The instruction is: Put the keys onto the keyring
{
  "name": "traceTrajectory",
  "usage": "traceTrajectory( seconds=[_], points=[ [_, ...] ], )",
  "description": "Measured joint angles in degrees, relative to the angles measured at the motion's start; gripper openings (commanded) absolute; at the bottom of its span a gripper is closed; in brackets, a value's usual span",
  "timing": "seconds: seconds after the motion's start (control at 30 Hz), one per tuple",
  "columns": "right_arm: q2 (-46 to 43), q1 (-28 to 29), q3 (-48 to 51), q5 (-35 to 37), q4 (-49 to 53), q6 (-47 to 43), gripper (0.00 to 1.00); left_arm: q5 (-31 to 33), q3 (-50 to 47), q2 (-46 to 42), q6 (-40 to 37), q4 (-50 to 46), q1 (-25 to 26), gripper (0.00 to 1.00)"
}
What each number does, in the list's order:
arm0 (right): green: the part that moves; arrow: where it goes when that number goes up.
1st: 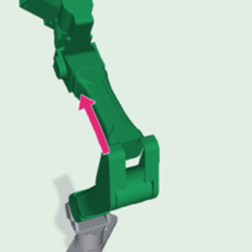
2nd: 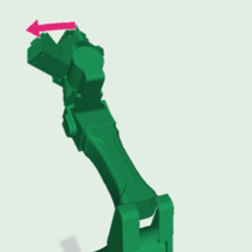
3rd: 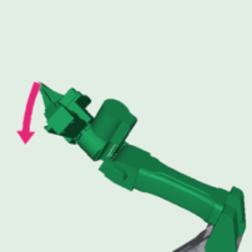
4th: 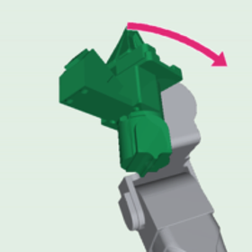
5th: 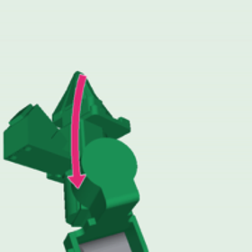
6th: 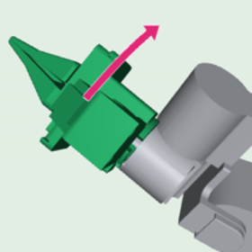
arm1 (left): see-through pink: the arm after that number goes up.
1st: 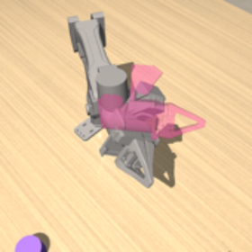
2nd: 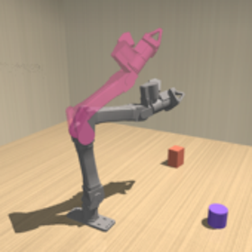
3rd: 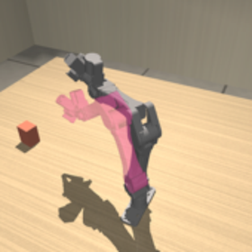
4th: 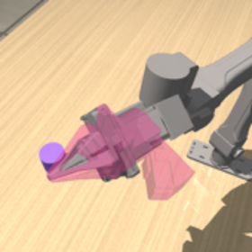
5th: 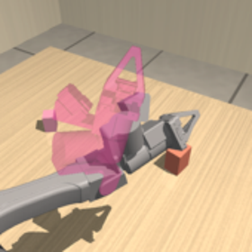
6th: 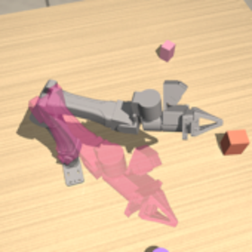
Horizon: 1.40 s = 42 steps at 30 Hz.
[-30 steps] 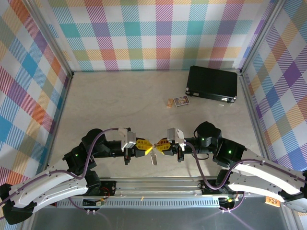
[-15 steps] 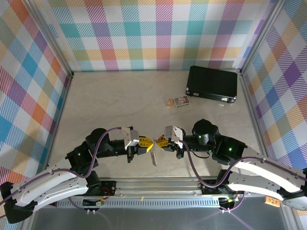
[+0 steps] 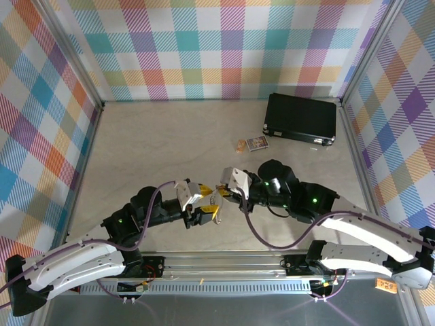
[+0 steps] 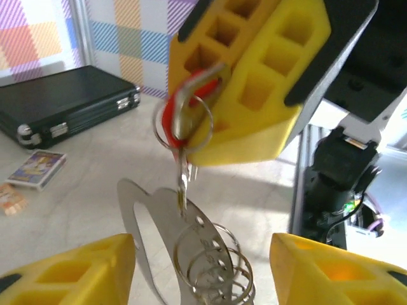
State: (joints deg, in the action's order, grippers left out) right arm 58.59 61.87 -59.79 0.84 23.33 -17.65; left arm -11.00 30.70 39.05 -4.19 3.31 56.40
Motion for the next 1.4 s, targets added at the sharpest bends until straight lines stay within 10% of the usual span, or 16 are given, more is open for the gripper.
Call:
traceTrajectory(
  seconds=[0.7,1.4],
  points=[
    [26.69,-11.15,-19.10,2.58,6.38,3.96,0.00,24.98,-5.90,-3.52,7.61,-2.21,0.00,1.00],
    [51.30,-15.06,-37.44,-3.30,5.66,7.06,0.00,29.29,-10.03,-6.73,8.83,0.02,0.00,1.00]
  ],
)
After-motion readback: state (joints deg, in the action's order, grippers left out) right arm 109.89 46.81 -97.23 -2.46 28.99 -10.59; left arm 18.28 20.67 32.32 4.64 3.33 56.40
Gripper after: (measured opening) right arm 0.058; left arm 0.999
